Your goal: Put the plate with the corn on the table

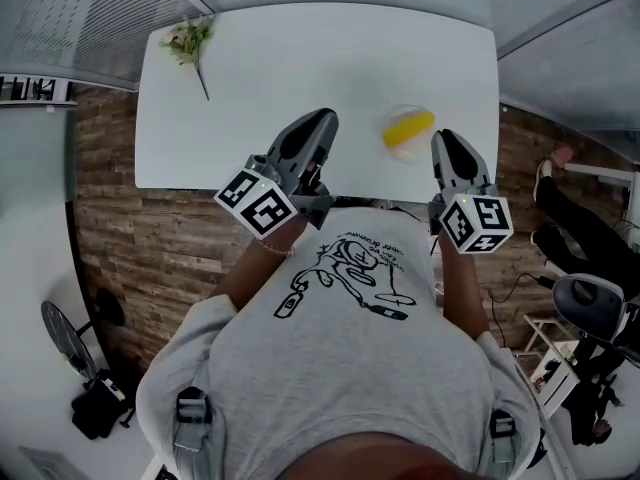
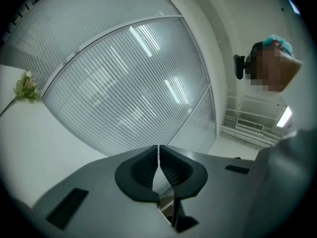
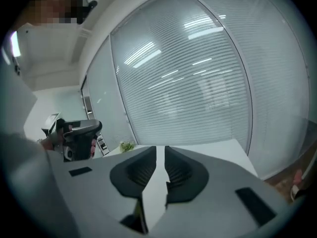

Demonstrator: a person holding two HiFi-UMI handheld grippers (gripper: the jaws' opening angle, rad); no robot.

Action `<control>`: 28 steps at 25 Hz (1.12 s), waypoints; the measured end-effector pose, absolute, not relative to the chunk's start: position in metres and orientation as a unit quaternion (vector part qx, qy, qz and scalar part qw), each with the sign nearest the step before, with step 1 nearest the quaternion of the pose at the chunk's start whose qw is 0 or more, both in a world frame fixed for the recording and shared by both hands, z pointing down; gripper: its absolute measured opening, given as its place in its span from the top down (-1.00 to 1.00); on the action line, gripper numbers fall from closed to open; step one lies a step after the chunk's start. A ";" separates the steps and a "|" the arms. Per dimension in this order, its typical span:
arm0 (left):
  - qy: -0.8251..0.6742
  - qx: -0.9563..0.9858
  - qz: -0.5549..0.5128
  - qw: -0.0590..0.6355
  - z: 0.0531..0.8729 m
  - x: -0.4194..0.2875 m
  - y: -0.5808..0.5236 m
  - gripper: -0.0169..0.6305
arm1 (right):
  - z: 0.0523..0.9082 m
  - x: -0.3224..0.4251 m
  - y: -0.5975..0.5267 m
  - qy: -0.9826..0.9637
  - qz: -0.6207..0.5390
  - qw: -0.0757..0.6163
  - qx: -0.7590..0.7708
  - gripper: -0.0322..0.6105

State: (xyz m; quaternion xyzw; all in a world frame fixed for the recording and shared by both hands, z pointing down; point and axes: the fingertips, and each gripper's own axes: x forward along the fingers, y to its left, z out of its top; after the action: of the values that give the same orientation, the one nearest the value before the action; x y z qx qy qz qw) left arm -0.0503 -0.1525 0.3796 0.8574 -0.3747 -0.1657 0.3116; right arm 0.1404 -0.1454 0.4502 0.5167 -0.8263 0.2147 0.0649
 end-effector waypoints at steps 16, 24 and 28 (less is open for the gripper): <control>-0.409 0.901 -0.072 0.122 0.337 -0.035 -0.141 0.86 | 0.343 0.099 -0.128 -0.866 0.027 0.093 0.490 0.79; -0.418 0.903 -0.059 0.078 0.322 -0.030 -0.138 0.86 | 0.315 0.096 -0.124 -0.872 0.010 0.076 0.484 0.82; -0.416 0.905 -0.058 0.066 0.313 -0.029 -0.137 0.86 | 0.310 0.092 -0.123 -0.874 0.011 0.073 0.480 0.82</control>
State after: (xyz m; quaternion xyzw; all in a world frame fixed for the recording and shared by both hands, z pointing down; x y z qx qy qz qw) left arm -0.0293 -0.1371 0.3135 0.9052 -0.4158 -0.0583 0.0657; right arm 0.0916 -0.1235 0.3104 0.4803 -0.8740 0.0112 0.0730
